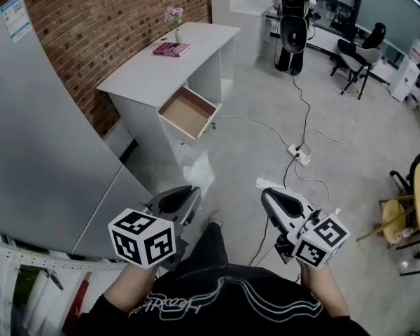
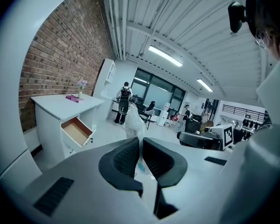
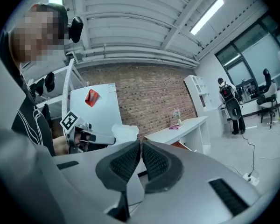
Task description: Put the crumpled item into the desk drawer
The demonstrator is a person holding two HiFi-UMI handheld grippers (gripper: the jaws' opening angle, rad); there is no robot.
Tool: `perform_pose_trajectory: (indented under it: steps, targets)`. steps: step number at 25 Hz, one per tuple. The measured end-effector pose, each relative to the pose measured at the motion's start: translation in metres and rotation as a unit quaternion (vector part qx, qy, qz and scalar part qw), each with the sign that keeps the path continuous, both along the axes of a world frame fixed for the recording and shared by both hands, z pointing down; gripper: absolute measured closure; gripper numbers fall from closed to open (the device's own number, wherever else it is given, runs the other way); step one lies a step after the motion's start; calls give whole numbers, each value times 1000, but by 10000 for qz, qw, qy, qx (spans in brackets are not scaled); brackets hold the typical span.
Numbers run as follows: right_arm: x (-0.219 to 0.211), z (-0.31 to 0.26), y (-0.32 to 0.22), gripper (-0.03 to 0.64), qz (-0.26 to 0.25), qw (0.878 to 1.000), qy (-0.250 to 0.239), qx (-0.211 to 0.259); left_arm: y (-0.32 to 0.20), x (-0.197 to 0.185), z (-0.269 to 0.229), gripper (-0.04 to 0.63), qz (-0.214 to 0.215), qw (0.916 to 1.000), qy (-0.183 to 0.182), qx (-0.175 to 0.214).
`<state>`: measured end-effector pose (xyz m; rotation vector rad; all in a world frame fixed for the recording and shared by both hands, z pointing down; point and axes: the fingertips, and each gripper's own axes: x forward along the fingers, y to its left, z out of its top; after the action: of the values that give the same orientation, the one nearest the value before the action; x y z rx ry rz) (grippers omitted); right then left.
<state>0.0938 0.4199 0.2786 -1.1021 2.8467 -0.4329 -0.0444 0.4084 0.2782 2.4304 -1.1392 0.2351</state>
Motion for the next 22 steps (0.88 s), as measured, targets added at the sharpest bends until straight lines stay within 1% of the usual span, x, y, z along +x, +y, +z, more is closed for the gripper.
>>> perform_pose_trajectory:
  steps: [5,10,15,19,22]
  targets:
    - [-19,27,-71,569,-4,9996,-80,-273,-66,-23,27,555,-46,9998,-12,-175]
    - [-32,43,-159,569,-53,9985,-86,-529,-152,-36,45,555,-108,9988,-77,-467]
    - [-43,64,-286,569,-19,9962,-150,-860,-280,-49,67,555,-120,9965,-226,-802]
    - [-58,87,-399,569,-26,9952,30,-978,-391,-59,96,556,-68,9939,-433,-1014]
    - [-72,106,-470,569,-70,9936,147,-1119,-461,-67,123,555,-66,9912,-482,-1234]
